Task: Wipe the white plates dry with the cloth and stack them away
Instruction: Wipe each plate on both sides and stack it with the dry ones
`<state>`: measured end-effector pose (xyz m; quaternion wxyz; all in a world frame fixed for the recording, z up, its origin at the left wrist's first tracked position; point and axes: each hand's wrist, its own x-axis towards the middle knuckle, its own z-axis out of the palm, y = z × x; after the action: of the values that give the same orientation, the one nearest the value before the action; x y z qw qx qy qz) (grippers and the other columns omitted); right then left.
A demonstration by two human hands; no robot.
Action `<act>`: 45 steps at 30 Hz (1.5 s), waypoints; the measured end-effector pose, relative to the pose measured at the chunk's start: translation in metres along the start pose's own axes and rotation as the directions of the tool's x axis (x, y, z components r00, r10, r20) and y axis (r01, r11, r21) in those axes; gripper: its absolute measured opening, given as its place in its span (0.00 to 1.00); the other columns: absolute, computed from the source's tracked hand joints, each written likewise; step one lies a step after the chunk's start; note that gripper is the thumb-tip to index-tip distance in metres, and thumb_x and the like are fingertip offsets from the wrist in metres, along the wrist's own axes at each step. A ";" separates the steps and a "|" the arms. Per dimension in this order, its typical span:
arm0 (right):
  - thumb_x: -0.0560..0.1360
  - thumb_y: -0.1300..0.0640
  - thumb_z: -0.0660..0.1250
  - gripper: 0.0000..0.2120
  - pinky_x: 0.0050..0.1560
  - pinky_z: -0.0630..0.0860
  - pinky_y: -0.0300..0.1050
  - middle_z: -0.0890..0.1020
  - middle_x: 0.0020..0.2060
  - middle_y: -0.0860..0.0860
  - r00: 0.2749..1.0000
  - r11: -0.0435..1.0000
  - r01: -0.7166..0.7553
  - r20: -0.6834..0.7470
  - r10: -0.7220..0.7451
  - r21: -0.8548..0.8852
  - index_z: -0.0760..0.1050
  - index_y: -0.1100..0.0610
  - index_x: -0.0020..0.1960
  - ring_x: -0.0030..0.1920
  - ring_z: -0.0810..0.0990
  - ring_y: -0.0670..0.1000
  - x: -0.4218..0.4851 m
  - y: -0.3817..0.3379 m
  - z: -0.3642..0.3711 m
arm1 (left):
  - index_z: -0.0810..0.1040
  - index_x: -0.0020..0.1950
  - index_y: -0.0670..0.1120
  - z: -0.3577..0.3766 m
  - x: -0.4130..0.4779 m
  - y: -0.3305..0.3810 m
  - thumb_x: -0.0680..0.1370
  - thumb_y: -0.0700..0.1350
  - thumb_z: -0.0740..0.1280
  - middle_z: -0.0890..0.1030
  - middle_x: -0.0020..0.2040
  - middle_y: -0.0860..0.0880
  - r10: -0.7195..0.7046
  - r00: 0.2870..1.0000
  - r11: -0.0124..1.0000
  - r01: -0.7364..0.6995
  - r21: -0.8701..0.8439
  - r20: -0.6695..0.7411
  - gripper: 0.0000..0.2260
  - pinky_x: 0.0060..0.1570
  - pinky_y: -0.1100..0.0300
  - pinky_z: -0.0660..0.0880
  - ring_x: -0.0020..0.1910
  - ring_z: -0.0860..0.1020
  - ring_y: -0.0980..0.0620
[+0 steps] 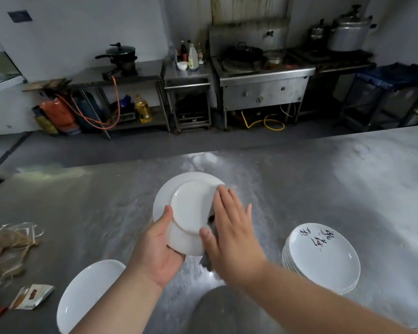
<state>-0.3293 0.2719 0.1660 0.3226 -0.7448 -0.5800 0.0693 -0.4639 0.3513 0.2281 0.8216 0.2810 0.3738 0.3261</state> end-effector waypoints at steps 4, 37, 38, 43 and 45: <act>0.84 0.37 0.49 0.35 0.82 0.44 0.66 0.61 0.79 0.48 0.992 0.995 0.000 -0.123 0.013 0.099 0.55 0.57 0.83 0.81 0.57 0.50 0.040 0.008 -0.027 | 0.77 0.71 0.42 0.011 0.002 0.005 0.86 0.54 0.56 0.83 0.65 0.39 0.052 0.999 0.998 -0.052 -0.026 -0.013 0.22 0.64 0.41 0.74 0.64 0.82 0.40; 0.77 0.26 0.31 0.47 0.83 0.38 0.55 0.44 0.85 0.47 0.978 0.975 -0.208 -0.007 0.209 0.078 0.41 0.55 0.85 0.83 0.33 0.48 -0.043 0.009 -0.026 | 0.85 0.62 0.40 0.054 0.009 -0.046 0.86 0.58 0.55 0.85 0.61 0.38 -0.123 0.992 0.991 0.122 0.046 0.014 0.27 0.59 0.47 0.77 0.56 0.86 0.41; 0.77 0.26 0.31 0.46 0.83 0.38 0.58 0.46 0.85 0.47 0.975 0.972 -0.221 -0.009 0.223 0.076 0.43 0.55 0.85 0.83 0.35 0.47 -0.041 0.017 -0.029 | 0.84 0.63 0.39 0.059 0.007 -0.050 0.86 0.57 0.55 0.85 0.60 0.38 -0.122 0.992 0.992 0.122 0.023 0.017 0.26 0.57 0.47 0.81 0.56 0.86 0.41; 0.84 0.46 0.52 0.11 0.68 0.71 0.66 0.70 0.56 0.43 0.932 0.921 -0.295 -0.137 0.336 0.253 0.65 0.51 0.59 0.61 0.70 0.51 -0.013 0.064 -0.068 | 0.78 0.67 0.40 0.081 0.012 -0.060 0.87 0.53 0.55 0.85 0.60 0.37 -0.086 0.995 0.996 0.088 -0.027 0.057 0.21 0.52 0.46 0.85 0.56 0.86 0.40; 0.85 0.41 0.45 0.24 0.76 0.62 0.65 0.68 0.69 0.47 0.952 0.954 -0.273 -0.108 0.287 0.127 0.64 0.55 0.72 0.74 0.63 0.55 -0.023 0.059 -0.065 | 0.79 0.68 0.41 0.091 0.012 -0.068 0.87 0.54 0.54 0.84 0.62 0.38 -0.117 0.989 0.993 0.116 0.018 0.089 0.22 0.58 0.45 0.81 0.57 0.85 0.40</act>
<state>-0.2576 0.2185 0.1777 0.3858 -0.8035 -0.4422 0.0997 -0.3637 0.2979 0.2263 0.8534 0.2782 0.3542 0.2623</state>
